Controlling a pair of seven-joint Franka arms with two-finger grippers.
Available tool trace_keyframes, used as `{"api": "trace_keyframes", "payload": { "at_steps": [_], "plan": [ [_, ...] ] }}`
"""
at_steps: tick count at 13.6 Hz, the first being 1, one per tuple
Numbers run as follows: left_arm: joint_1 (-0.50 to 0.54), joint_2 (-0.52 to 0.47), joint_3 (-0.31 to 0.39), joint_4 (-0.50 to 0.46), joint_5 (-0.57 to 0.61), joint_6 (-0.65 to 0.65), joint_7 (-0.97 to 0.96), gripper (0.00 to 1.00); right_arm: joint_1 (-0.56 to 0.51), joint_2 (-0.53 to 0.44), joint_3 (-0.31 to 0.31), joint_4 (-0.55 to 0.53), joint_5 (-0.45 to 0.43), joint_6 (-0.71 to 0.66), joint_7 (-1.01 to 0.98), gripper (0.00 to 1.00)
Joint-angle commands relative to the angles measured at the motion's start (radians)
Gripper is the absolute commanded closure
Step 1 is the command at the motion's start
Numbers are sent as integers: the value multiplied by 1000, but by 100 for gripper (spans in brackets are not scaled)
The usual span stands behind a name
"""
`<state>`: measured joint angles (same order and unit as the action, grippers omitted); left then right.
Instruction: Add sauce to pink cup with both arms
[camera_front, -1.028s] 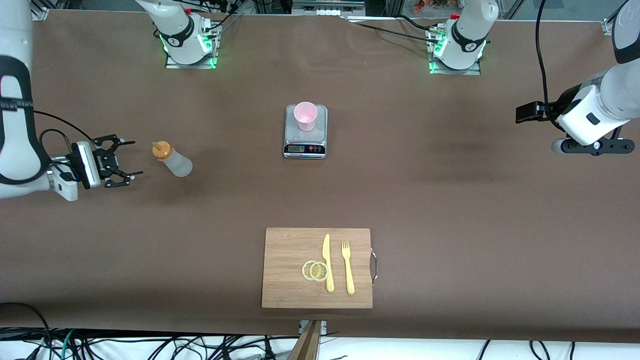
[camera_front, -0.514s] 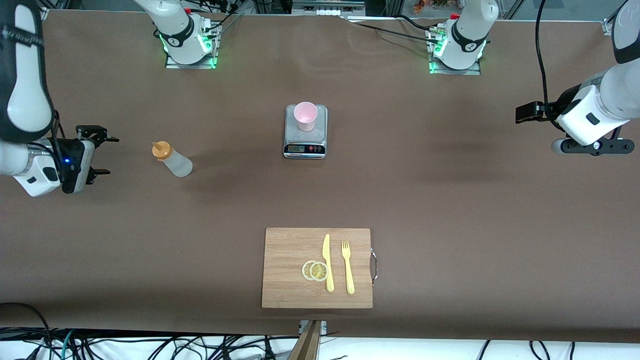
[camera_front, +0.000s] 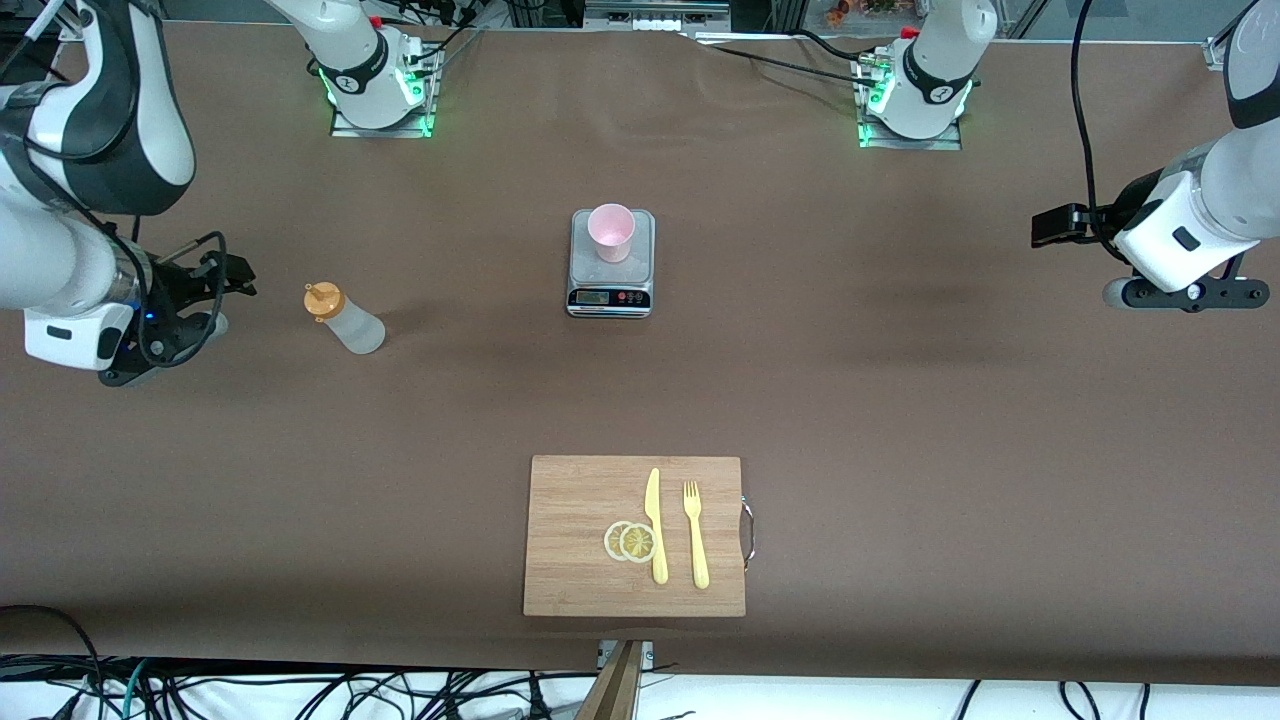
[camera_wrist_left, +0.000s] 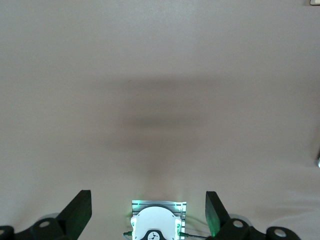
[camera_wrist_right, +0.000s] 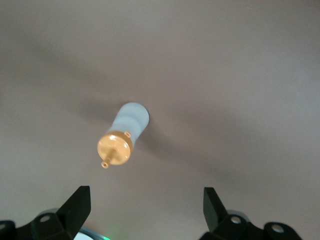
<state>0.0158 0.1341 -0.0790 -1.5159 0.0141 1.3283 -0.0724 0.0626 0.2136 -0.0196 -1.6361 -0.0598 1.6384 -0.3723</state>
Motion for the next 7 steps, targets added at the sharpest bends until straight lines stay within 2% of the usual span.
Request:
{"api": "trace_keyframes", "payload": {
  "at_steps": [1,4,7],
  "plan": [
    [6,19,-5,17,9,-3,22,0,-6,-75,6,-28,-14,12,214,0],
    [6,21,-4,17,7,-1,22,0,-38,-121,0,-8,-12,14,341,0],
    [-5,22,-8,19,7,-1,22,0,-49,-143,-23,53,-11,-26,342,0]
  ]
}}
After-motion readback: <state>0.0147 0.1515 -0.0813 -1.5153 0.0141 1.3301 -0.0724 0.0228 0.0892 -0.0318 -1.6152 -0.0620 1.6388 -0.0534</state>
